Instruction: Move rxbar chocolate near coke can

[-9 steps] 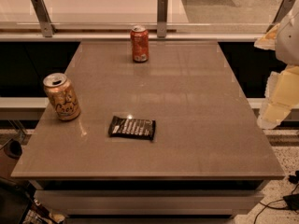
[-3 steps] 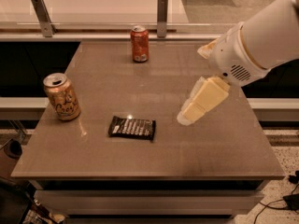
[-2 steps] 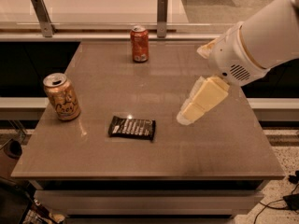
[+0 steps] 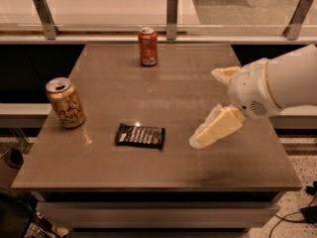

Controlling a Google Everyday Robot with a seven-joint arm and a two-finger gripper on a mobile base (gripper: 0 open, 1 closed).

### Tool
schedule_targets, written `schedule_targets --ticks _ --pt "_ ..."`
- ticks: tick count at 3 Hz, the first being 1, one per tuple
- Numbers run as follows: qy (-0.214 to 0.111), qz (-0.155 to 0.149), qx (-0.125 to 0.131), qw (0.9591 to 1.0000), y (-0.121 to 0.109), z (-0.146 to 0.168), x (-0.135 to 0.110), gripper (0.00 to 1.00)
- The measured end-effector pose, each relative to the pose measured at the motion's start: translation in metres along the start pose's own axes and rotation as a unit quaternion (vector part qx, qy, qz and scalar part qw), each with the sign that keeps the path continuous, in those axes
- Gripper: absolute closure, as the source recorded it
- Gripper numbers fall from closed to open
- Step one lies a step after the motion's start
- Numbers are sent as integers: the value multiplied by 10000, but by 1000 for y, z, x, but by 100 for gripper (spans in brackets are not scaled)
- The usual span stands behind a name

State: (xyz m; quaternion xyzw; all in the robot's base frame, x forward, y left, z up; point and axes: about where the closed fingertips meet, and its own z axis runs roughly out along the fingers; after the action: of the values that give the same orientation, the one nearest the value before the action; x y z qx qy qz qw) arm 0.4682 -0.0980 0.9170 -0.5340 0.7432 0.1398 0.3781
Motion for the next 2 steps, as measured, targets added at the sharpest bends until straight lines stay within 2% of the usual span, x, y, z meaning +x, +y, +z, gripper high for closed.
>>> schedule_targets --ticks 1,2 --pt "-428 118 -62 9990 10 18 20 0" --pt "-847 167 -163 9961 13 39 35 0"
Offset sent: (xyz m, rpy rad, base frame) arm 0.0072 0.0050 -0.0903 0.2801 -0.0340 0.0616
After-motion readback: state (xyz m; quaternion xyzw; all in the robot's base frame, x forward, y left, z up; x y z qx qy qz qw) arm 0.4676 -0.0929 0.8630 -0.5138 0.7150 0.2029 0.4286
